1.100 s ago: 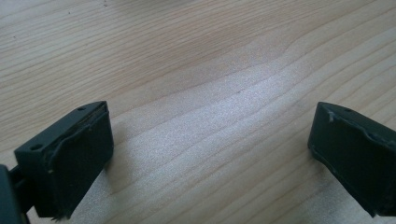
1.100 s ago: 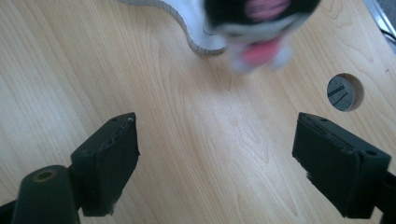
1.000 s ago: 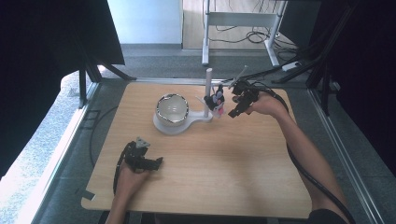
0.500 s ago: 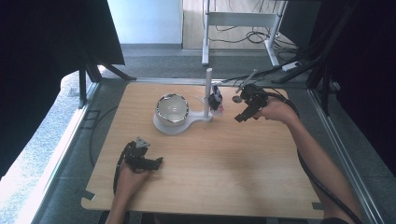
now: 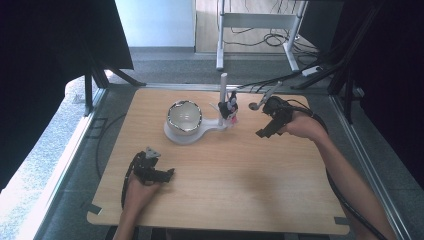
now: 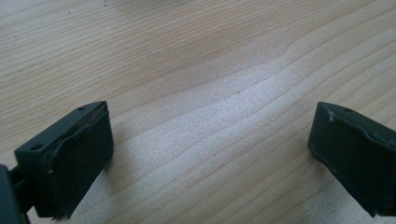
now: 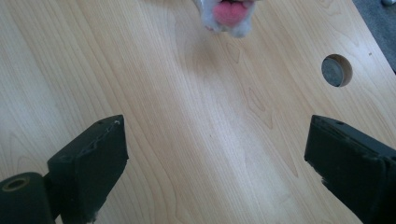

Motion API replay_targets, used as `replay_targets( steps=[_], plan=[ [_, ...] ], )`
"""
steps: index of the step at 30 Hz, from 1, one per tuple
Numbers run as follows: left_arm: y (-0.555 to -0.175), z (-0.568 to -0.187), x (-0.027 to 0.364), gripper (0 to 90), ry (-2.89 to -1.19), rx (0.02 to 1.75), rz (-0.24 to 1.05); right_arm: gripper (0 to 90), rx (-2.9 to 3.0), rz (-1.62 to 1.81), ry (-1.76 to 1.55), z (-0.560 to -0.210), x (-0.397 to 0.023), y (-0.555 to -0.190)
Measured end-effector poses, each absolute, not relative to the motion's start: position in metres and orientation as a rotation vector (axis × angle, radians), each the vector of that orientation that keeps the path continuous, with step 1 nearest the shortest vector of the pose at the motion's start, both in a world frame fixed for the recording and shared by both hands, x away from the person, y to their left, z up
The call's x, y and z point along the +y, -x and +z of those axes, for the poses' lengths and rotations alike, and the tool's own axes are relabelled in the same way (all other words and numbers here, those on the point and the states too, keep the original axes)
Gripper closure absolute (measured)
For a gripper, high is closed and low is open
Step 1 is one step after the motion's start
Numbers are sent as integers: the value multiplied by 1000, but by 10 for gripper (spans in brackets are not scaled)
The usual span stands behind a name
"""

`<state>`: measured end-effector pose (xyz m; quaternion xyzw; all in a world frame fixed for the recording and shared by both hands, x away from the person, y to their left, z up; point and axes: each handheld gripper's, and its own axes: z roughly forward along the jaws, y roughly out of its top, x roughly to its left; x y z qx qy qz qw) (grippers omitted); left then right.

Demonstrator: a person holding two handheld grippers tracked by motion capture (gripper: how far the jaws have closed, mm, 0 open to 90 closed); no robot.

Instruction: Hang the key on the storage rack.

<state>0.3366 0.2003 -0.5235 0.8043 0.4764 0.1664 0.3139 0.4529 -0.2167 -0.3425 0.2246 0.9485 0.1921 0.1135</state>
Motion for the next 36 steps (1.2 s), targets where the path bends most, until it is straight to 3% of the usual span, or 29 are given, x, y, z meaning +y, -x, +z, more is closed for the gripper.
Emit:
replay_targets(
  steps=[17, 36],
  plan=[
    [-337, -523, 200, 1, -2121, 1256, 438, 0, 2714, 589, -684, -341, -247, -427],
    [-337, -523, 200, 1, -2120, 1256, 438, 2, 2666, 592, -737, -360, -287, -387]
  ],
)
